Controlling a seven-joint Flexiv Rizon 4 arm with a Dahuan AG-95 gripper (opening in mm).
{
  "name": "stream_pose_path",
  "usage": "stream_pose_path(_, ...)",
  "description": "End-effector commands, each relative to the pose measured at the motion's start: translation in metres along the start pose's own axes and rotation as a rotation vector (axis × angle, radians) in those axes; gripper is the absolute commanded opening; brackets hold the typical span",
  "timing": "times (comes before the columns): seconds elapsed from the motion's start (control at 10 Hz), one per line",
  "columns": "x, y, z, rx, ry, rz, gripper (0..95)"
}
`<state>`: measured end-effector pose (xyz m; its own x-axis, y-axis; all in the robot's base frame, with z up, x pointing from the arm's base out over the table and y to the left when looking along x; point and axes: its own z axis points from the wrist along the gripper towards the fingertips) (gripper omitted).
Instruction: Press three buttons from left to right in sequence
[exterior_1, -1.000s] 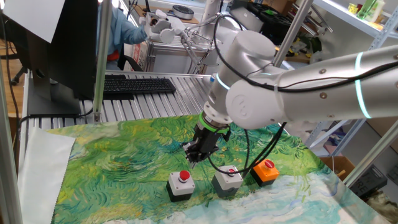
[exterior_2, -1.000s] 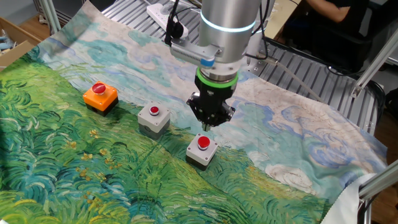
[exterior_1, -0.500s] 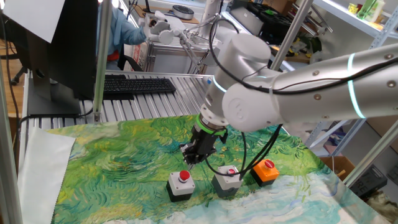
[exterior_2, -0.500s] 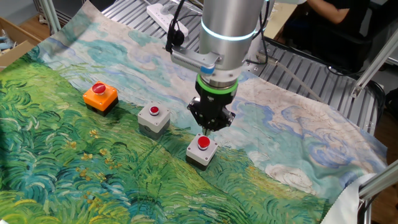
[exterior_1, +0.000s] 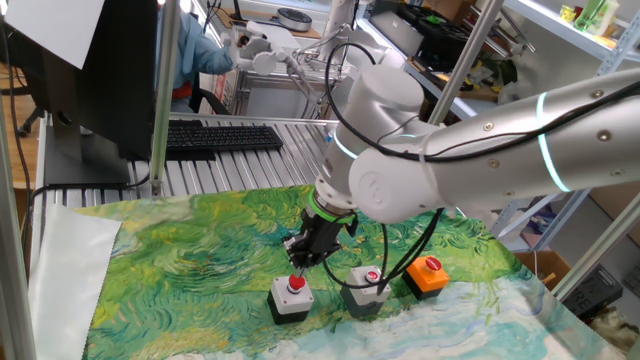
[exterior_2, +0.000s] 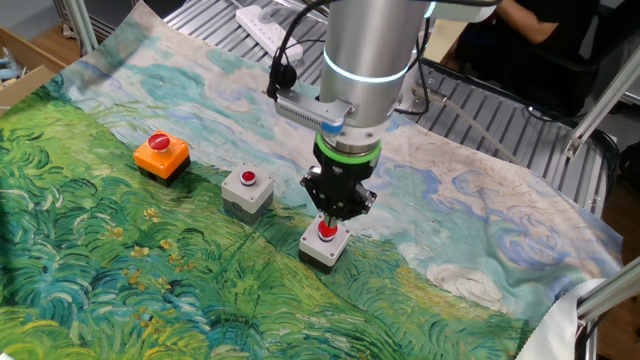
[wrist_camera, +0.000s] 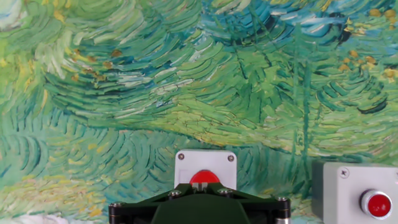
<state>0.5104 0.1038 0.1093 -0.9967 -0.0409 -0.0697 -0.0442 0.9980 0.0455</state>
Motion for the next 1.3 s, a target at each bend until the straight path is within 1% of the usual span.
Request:
stream_pose_path(0.1, -0.003, 0.0, 0.005, 0.014, -0.002, -0.002, 0.0)
stream_pose_path(0.3, -0.004, 0.0, 0.011, 0.024, -0.002, 0.0, 0.0)
stream_pose_path(0.4, -0.004, 0.0, 0.014, 0.025, -0.002, 0.004, 0.0)
stream_pose_path(0.6, -0.004, 0.0, 0.015, 0.044, 0.0, 0.0, 0.0)
stream_pose_path(0.8, -0.004, 0.001, 0.02, 0.038, 0.0, 0.004, 0.0)
stream_pose_path(1.0, -0.005, 0.0, 0.031, 0.038, -0.001, 0.01, 0.0)
stream_pose_path(1.1, -0.004, 0.0, 0.031, 0.038, -0.003, 0.016, 0.0)
stream_pose_path(1.2, -0.004, 0.001, 0.028, 0.039, -0.001, 0.018, 0.0)
stream_pose_path(1.3, -0.004, 0.001, 0.019, 0.039, 0.002, 0.024, 0.0)
